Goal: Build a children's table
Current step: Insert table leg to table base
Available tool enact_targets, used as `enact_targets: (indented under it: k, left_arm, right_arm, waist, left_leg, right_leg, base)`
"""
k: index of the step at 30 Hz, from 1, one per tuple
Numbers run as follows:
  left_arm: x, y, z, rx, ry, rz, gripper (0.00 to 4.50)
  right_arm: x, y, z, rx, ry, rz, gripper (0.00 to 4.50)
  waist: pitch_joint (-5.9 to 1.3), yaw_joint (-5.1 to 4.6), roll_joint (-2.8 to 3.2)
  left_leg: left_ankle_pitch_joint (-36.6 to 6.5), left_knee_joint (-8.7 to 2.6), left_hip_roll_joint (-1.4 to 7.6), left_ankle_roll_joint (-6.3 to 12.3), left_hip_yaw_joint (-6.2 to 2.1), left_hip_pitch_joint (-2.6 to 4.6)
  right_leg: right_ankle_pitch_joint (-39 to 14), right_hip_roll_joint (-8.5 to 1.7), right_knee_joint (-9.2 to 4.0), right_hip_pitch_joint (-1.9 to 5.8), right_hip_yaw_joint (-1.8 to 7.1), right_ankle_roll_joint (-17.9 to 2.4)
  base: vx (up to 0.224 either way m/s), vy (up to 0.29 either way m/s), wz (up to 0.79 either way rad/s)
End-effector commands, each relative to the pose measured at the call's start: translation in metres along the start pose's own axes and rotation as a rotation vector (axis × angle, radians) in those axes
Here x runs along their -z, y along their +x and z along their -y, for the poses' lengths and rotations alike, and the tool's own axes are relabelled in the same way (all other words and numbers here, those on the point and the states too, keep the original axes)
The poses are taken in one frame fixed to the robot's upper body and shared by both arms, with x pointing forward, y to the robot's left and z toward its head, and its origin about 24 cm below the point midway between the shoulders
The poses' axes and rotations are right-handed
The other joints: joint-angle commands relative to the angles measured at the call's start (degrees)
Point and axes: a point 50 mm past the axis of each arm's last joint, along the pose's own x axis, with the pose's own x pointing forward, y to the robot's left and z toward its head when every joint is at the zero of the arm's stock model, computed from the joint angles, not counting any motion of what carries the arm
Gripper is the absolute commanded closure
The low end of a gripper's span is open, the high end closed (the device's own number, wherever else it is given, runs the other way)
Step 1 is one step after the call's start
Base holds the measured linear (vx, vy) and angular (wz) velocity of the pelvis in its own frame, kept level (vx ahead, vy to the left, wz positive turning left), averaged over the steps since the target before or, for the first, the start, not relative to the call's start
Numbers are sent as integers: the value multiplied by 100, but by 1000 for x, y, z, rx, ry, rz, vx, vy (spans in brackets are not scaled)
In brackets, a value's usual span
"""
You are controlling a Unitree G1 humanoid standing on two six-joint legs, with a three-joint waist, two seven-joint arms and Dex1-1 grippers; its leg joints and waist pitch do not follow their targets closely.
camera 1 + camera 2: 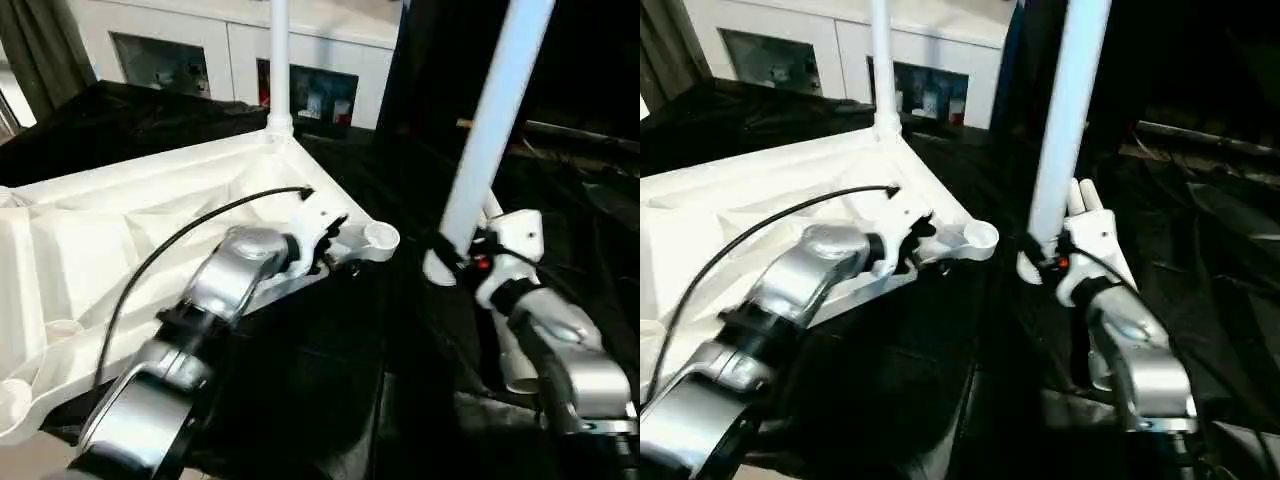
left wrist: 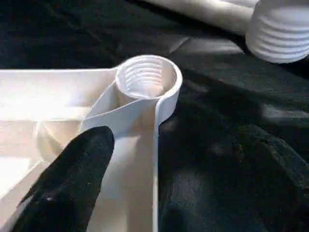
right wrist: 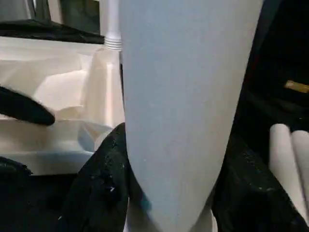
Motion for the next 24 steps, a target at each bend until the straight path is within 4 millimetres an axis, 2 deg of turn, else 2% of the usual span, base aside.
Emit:
enact_targets:
  k: [1, 2, 3, 4, 5, 6, 8, 9, 10, 11, 14, 18, 19, 24]
  left_arm:
    - [0, 7, -1, -7, -1, -49, 45]
    - [-1, 10, 0, -4, -13, -56, 61]
    - [-1, 11, 0, -1, -19, -58, 72]
    - [-1, 12, 0, 1, -22, -59, 72]
    - [-2, 14, 1, 1, -30, -68, 79]
    - [-2, 16, 1, -1, -34, -76, 82]
    - [-2, 19, 0, -6, -38, -90, 92]
    - [-1, 20, -1, -17, -35, -108, 109]
    - [-1, 20, -1, -17, -35, -108, 118]
    - [1, 20, -5, -42, -21, -133, 122]
    - [3, 19, -12, -77, -8, -162, 149]
    - [7, 15, -20, -107, -2, -190, 170]
    - [7, 15, -20, -108, -2, -191, 194]
    - [6, 13, -24, -117, -6, -191, 216]
  right_arm:
    - [-3, -4, 10, 29, -16, -3, 264]
    - [-2, -4, 11, 35, -19, -7, 264]
    - [-2, -5, 11, 38, -20, -8, 264]
    - [-2, -5, 11, 39, -21, -9, 264]
    - [-1, -5, 11, 41, -23, -11, 264]
    - [-1, -5, 11, 41, -26, -11, 264]
    - [-1, -5, 10, 41, -30, -12, 264]
    - [-1, -5, 9, 39, -31, -12, 264]
    - [-1, -5, 9, 39, -31, -12, 264]
    - [-1, -6, 7, 36, -32, -11, 264]
    - [-1, -7, 6, 33, -32, -10, 264]
    - [0, -7, 6, 31, -32, -8, 264]
    - [0, -7, 6, 31, -32, -8, 264]
    - [0, -7, 5, 28, -32, -7, 264]
  waist:
    - [-374, 22, 24]
    - [-366, 35, 102]
    - [-363, 23, 73]
    - [-367, 26, 49]
    - [-362, 27, 44]
    - [-359, 30, 108]
    - [-362, 33, 89]
    - [-354, 37, 73]
    - [-340, 29, 130]
    - [-348, 26, 126]
    - [-344, 24, 144]
    - [-344, 28, 173]
    - [-343, 26, 176]
    - [-350, 25, 196]
  left_leg:
    - [171, -407, 2, 524, 134, -94]
    - [112, -415, 13, 526, 120, -82]
    - [63, -417, 18, 534, 131, -78]
    - [27, -422, 29, 534, 124, -88]
    - [4, -423, 32, 543, 124, -103]
    - [1, -424, 34, 532, 115, -102]
    - [-89, -422, 40, 553, 130, -64]
    - [-108, -423, 35, 564, 133, -83]
    - [-136, -430, 38, 551, 134, -85]
    - [-107, -427, 31, 542, 122, -106]
    - [-77, -424, 22, 555, 124, -109]
    - [-30, -430, 35, 559, 117, -106]
    - [-45, -433, 43, 559, 119, -102]
    - [34, -436, 57, 541, 118, -101]
  right_leg:
    - [52, -129, -361, 514, 96, -1530]
    - [-53, -143, -365, 508, 92, -1547]
    - [-110, -139, -395, 499, 87, -1547]
    - [-151, -150, -390, 521, 80, -1569]
    - [-185, -160, -392, 526, 83, -1588]
    - [-189, -164, -381, 525, 82, -1602]
    - [-273, -154, -410, 499, 66, -1616]
    - [-332, -161, -418, 514, 65, -1614]
    - [-371, -159, -438, 503, 60, -1601]
    - [-357, -160, -421, 532, 56, -1591]
    - [-336, -154, -435, 526, 53, -1559]
    - [-216, -169, -420, 532, 44, -1626]
    - [-204, -167, -418, 526, 40, -1641]
    - [2, -172, -394, 531, 30, -1705]
  base:
    - [0, 0, 0]
    - [0, 0, 0]
    - [0, 0, 0]
    - [0, 0, 0]
    - [0, 0, 0]
    - [0, 0, 0]
    - [0, 0, 0]
    - [0, 0, 0]
    - [0, 0, 0]
    - [0, 0, 0]
    - [0, 0, 0]
    - [0, 0, 0]
    - [0, 0, 0]
    - [0, 0, 0]
